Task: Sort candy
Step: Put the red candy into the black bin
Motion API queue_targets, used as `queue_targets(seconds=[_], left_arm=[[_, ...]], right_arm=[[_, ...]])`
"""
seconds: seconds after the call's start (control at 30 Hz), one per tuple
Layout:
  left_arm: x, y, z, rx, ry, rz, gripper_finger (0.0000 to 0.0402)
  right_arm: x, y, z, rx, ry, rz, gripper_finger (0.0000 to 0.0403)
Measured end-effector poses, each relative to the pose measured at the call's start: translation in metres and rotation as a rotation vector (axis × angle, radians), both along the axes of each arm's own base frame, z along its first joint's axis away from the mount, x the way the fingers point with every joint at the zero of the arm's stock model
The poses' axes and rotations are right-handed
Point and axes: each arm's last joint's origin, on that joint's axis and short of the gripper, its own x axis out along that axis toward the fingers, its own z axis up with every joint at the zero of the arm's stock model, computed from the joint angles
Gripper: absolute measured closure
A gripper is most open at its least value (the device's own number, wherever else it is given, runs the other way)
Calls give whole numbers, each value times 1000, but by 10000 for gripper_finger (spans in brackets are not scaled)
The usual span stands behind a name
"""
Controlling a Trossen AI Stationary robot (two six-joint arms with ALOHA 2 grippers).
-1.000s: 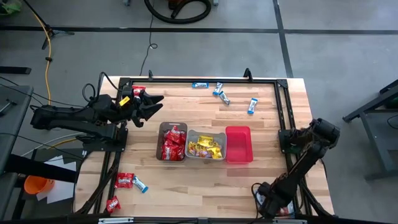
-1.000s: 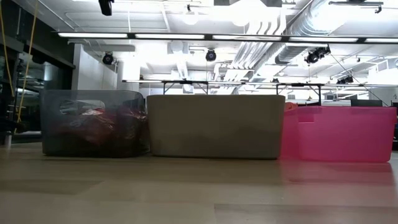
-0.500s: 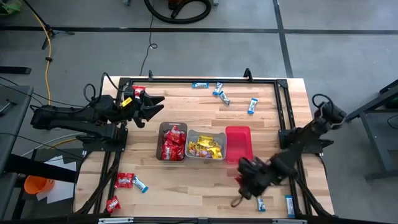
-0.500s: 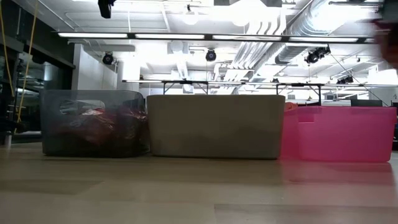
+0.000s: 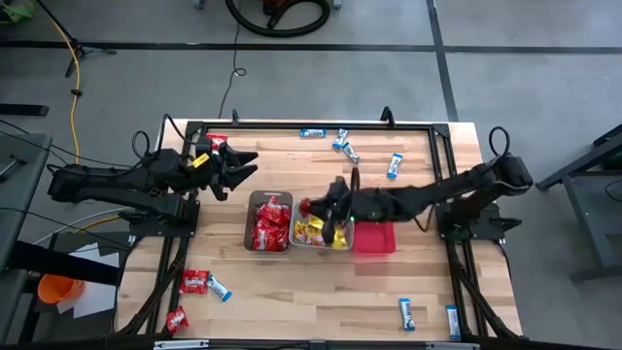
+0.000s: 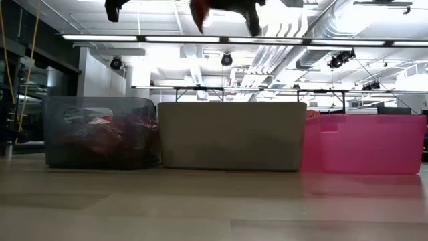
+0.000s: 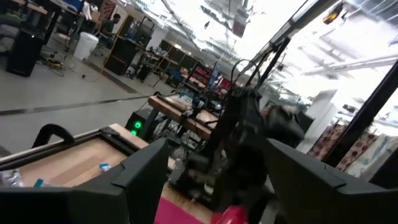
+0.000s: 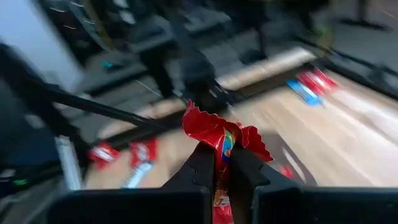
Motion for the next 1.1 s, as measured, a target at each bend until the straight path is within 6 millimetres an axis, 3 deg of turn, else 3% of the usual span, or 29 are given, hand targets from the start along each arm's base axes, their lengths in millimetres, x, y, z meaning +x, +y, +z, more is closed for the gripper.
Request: queue_targets(seconds=[0.13,0.33,0.47,0.6,0.73,0.87,0.97,1.1], left_arm=[[1,-1,-2,3,24,-24,149],[9,-1,-9,97,90,-22,149],[23,-4,-22,222,217,-30,149],[40,-11,-38,238,315,-71,149],[50,-18,-48,183,346,-104,149],[52,-23,-51,177,360,-126,149],[52,-24,-50,207,354,-129,149],[52,-24,-47,261,336,-125,149]], right_arm=[[4,-14,4,-24,-35,127,395],[2,-23,-5,-36,69,252,396],[-10,-27,-2,-35,144,392,396],[-31,-36,4,-90,164,444,396],[-64,-53,-6,-21,75,382,396],[-92,-56,-21,101,-149,310,396],[-99,-53,-27,100,-308,183,396],[-90,-52,-35,-9,-275,92,396]])
